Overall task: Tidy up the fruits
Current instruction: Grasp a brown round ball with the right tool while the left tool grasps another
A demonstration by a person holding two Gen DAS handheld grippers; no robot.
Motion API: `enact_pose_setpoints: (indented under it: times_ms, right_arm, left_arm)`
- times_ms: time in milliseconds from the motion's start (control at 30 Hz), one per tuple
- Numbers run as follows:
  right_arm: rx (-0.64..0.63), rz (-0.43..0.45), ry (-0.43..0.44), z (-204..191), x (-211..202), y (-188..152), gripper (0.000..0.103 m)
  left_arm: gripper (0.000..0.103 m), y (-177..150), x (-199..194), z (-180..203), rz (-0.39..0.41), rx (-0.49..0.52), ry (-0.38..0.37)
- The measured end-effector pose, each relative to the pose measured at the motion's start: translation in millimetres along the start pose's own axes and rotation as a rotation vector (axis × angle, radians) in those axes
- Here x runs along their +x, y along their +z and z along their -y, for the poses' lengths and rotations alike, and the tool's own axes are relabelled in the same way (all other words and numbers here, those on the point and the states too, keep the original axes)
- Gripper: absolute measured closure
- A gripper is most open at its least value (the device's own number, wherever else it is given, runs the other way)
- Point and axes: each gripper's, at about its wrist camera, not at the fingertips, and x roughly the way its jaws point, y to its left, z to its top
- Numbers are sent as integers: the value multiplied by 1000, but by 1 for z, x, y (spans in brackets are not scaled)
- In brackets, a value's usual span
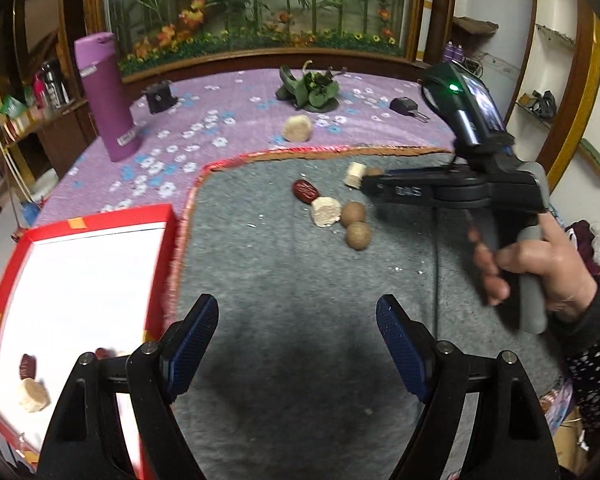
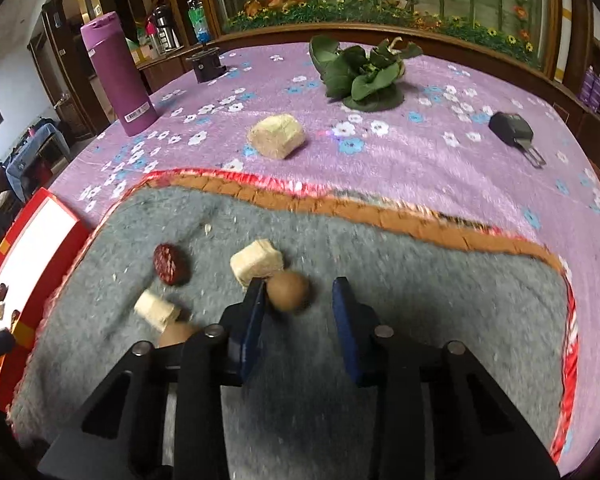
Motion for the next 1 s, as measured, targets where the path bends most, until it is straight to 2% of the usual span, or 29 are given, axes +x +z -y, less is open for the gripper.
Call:
enact_pose_setpoints:
  times_ms: [33, 100, 167, 300, 400, 467, 600, 667, 833, 933, 1000]
  right_arm:
    - [-5, 3, -2, -1, 1, 2, 71]
    - [-17, 21, -22, -4, 3, 3, 80]
    - [-6, 29, -8, -2, 2, 3, 80]
    - [114, 27, 132, 25, 1, 5, 80]
    - [228, 33, 218, 48, -1, 6, 80]
    - [280, 32, 245, 58, -2, 6, 80]
    - [309, 36, 243, 64, -6, 7, 80]
    - [319, 38, 250, 64, -7, 8, 80]
    - [308, 63, 247, 62, -13, 11, 80]
    - [308, 74, 245, 62, -15, 11, 80]
    - [303, 81, 239, 62, -16, 11, 80]
  left_arm:
    - [22, 2, 3, 2, -4, 5, -2]
    - [22, 5, 10, 6, -15, 15, 10]
    - [23, 9, 18, 9, -33, 24, 6]
    - [24, 18, 31, 18, -55, 26, -16]
    - [35, 25, 38, 29, -48, 41, -17]
    - [50, 30, 47, 36, -57, 51, -12]
    - [57, 35, 61, 42, -63, 44, 2]
    - [67, 36, 67, 42, -73, 38, 13]
    - [70, 34, 77, 49, -69, 54, 32]
    - [81, 33, 74, 45, -51, 38, 39]
    - [81, 34, 74, 42, -47, 20, 21]
